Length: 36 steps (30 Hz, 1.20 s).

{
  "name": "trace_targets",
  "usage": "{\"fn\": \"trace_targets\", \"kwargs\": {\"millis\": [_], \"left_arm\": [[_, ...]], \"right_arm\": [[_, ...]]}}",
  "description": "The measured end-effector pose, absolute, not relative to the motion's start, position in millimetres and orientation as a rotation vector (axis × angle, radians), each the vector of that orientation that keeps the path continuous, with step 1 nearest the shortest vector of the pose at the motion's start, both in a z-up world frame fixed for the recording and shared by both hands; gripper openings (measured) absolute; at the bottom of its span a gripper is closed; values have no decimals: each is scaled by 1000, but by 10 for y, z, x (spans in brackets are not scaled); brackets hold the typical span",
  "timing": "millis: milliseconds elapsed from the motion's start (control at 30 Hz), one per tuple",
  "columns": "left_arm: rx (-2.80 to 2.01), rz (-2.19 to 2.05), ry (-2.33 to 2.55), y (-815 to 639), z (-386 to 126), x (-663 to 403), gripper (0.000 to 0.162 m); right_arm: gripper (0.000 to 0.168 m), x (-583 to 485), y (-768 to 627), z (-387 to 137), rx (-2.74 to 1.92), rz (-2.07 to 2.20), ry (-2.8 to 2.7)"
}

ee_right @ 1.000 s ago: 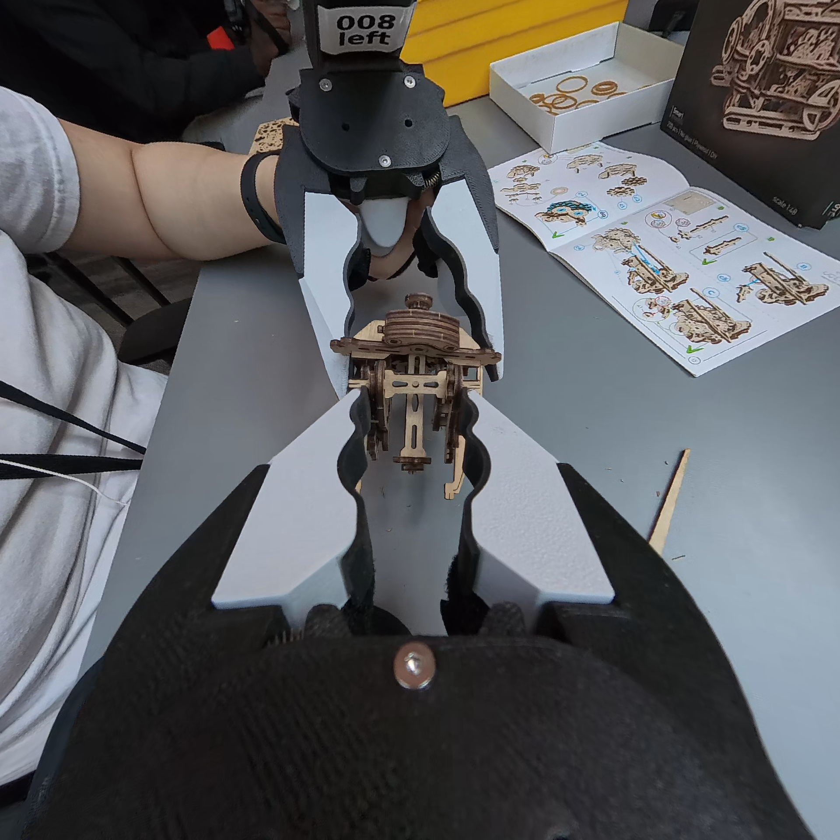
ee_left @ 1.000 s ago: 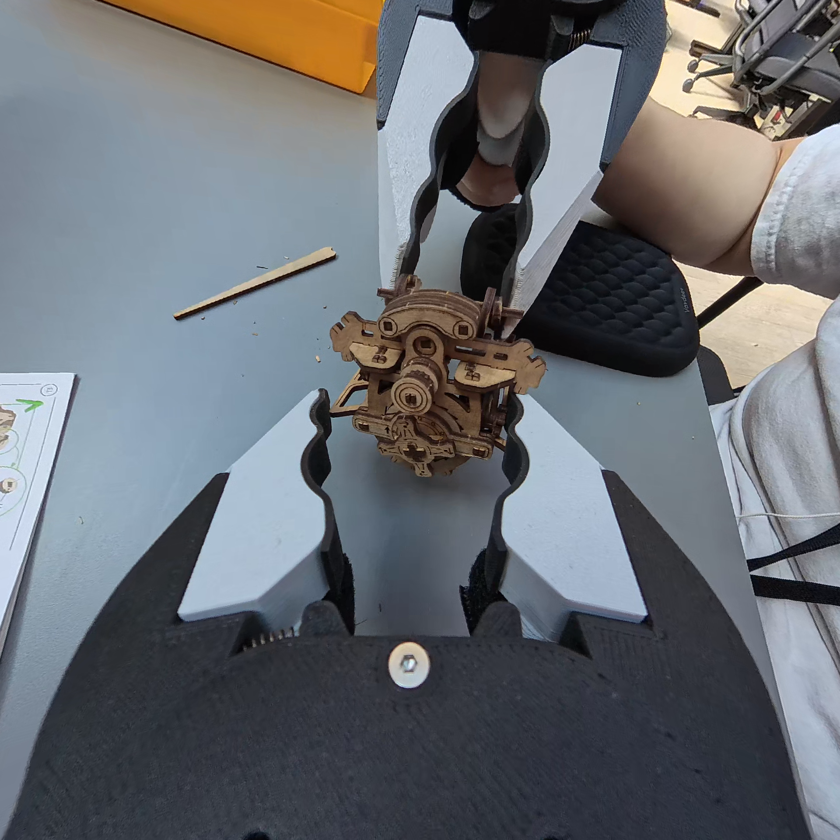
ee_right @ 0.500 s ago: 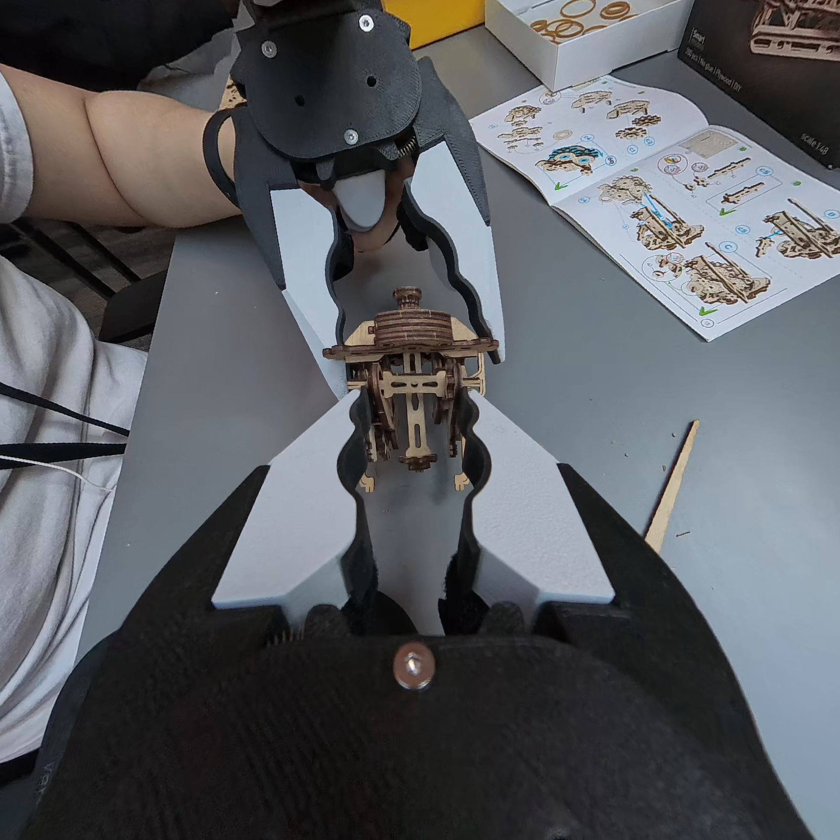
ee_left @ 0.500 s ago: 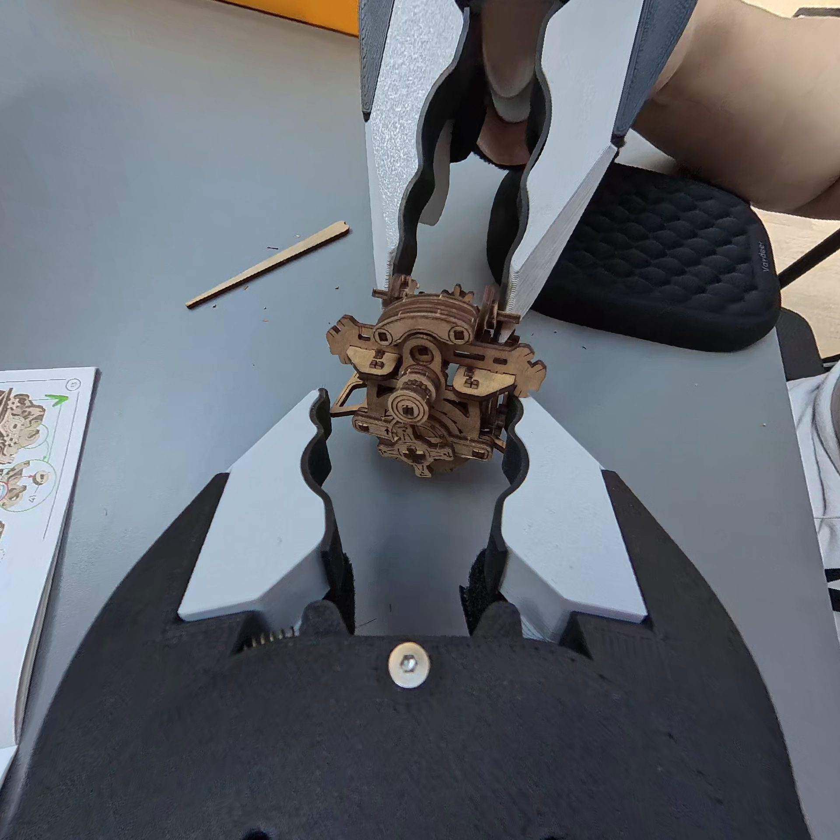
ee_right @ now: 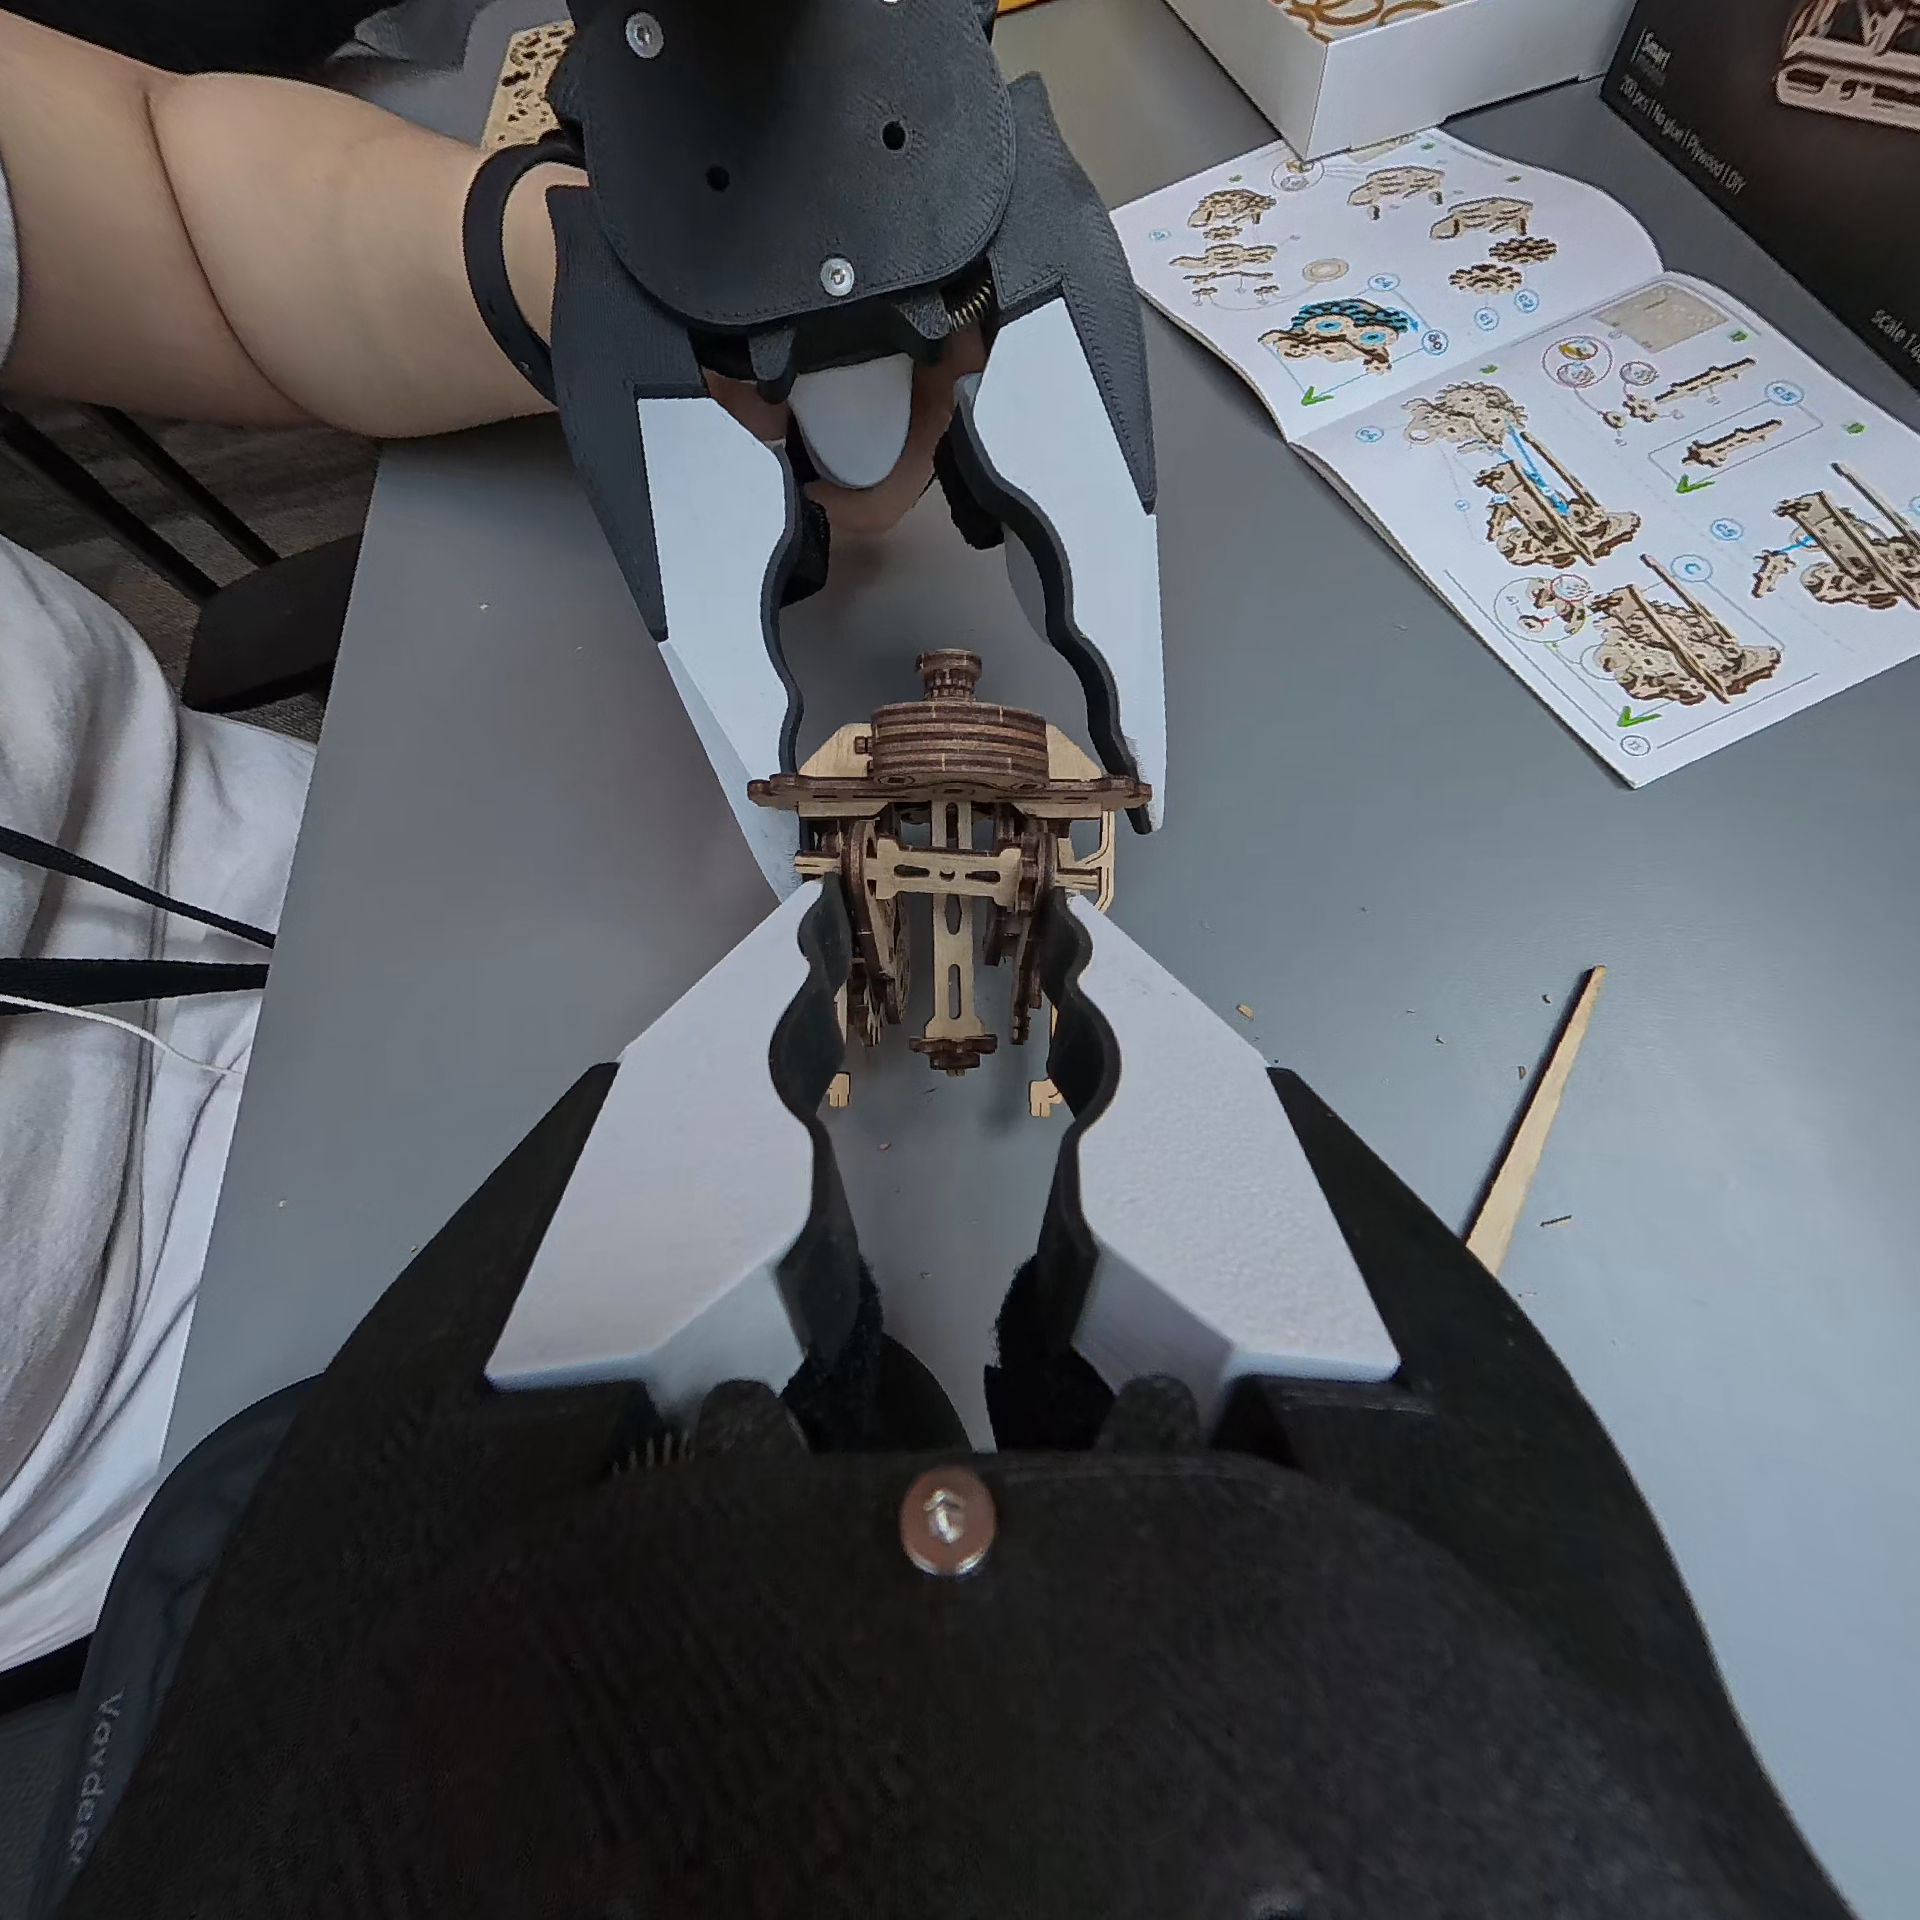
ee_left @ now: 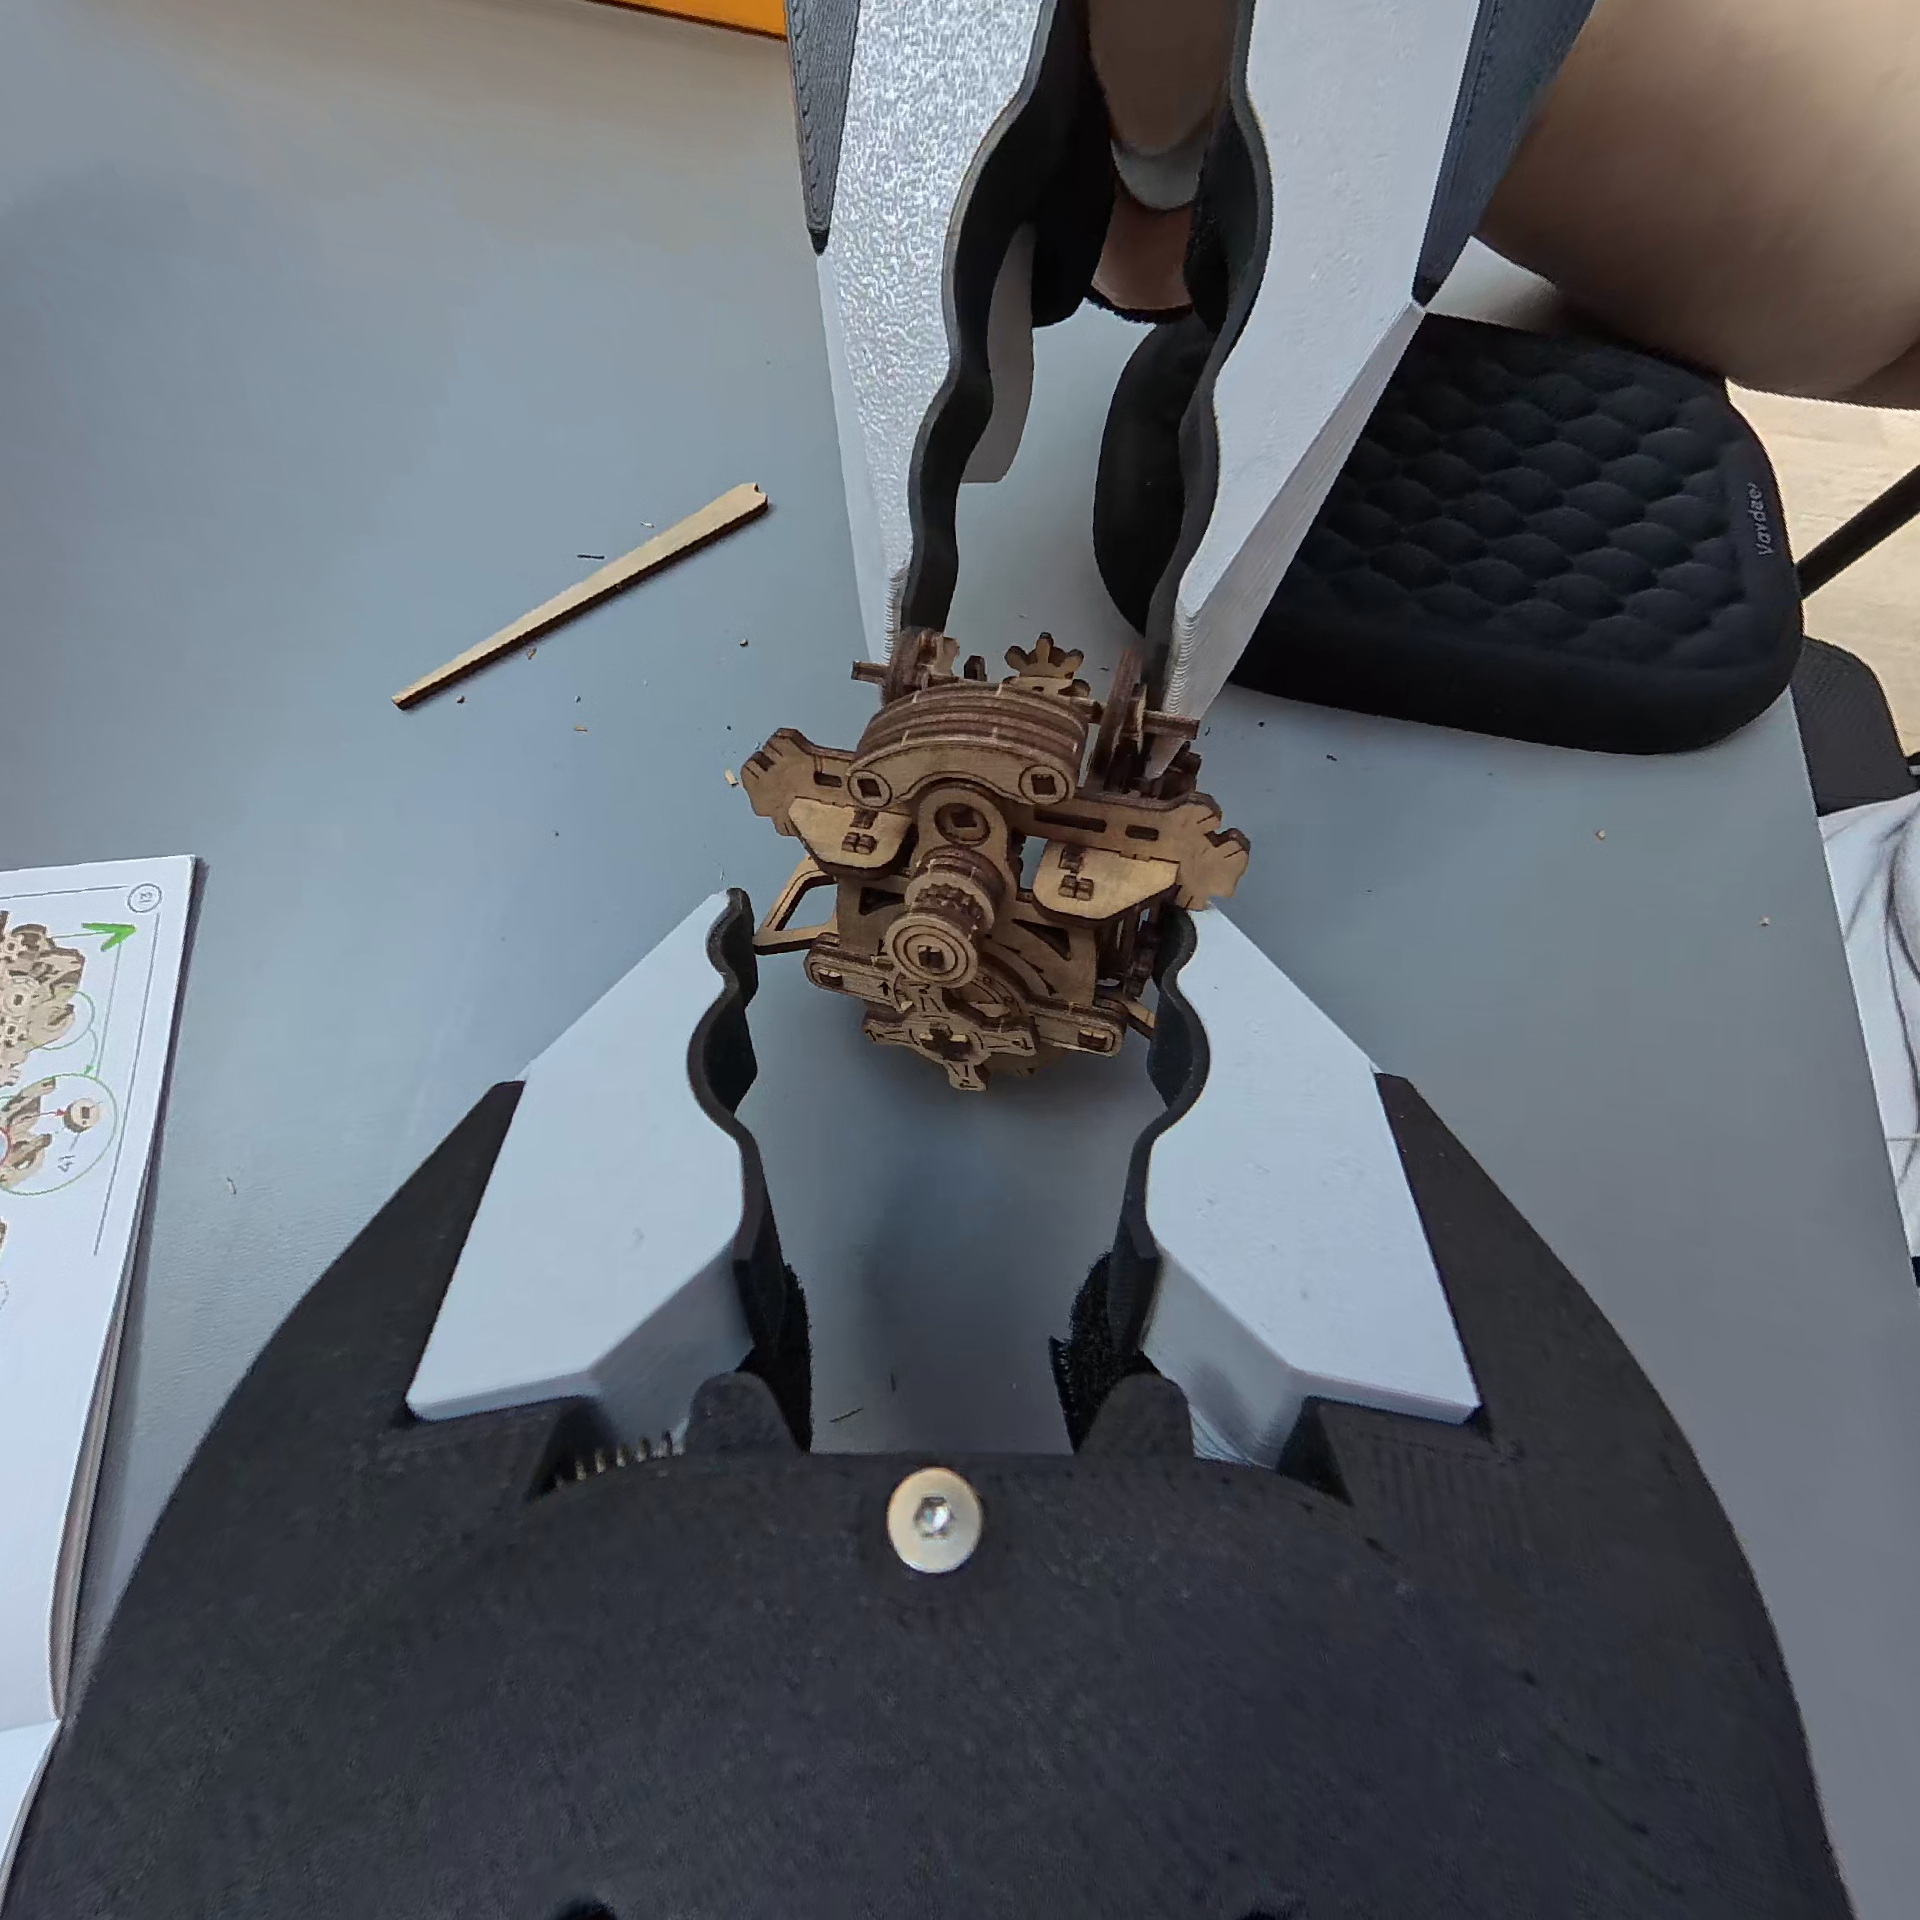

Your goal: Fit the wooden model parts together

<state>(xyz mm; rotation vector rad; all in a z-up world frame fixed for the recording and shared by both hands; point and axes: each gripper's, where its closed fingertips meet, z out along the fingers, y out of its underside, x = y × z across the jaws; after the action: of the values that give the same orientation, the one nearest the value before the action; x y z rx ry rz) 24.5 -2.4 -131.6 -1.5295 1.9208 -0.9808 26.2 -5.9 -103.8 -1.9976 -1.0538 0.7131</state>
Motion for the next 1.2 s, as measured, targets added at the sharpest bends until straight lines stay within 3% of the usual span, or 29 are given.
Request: {"fn": "trace_targets", "kwargs": {"millis": [1200], "left_arm": [[-1499, -951, 1965, -1, -1269, 185, 76]], "right_arm": [[35, 212, -50, -961, -1928, 773, -1041]]}}
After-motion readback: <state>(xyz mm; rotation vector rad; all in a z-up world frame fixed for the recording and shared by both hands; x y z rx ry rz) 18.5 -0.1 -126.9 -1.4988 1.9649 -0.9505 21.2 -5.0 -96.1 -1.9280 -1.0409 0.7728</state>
